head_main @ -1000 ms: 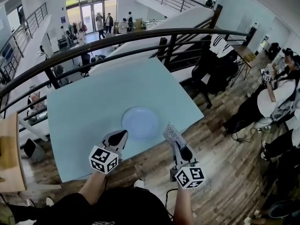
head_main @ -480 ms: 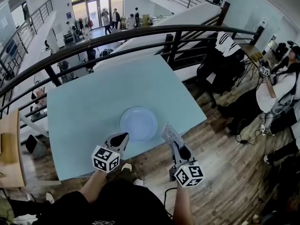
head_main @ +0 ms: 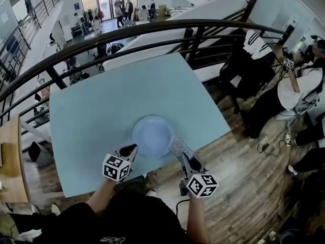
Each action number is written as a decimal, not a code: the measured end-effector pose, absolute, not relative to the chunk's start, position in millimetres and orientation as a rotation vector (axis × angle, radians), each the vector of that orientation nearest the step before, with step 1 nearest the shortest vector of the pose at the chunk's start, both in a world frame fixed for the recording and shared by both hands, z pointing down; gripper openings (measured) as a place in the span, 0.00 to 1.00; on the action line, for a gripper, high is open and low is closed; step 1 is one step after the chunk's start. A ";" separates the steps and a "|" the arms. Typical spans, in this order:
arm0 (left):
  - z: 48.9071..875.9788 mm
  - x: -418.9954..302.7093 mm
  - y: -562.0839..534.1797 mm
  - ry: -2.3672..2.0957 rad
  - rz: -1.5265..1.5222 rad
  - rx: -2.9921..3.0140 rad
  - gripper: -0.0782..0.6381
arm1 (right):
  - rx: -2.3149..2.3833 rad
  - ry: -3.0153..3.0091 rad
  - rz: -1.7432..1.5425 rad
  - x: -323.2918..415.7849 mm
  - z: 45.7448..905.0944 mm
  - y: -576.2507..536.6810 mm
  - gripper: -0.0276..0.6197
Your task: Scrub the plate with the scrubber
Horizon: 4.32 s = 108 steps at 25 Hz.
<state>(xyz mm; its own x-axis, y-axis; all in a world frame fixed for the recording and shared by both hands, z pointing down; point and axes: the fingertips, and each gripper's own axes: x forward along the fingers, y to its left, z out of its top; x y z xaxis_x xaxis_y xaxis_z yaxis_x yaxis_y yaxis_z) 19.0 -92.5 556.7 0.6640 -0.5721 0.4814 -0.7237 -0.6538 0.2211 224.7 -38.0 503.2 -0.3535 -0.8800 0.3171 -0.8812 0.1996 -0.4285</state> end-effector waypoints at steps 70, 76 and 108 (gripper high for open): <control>757.8 -9.3 -202.6 -0.854 0.607 1.656 0.18 | 1.076 -1.951 1.564 135.5 723.3 -161.8 0.18; 758.9 -8.6 -204.2 -0.854 0.605 1.655 0.18 | 1.051 -1.974 1.549 114.7 727.9 -190.1 0.18; 757.9 -7.6 -205.2 -0.866 0.593 1.667 0.17 | 1.386 -1.886 1.476 196.6 718.8 -237.0 0.18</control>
<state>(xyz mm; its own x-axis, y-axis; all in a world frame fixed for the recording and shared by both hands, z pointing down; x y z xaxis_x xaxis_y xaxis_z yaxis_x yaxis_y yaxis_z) -7.6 -205.2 757.9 0.6059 -0.2388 0.7589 -0.7939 -0.1202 0.5961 196.6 -237.0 718.8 -0.4465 -0.4644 0.7649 -0.8540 -0.0339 -0.5191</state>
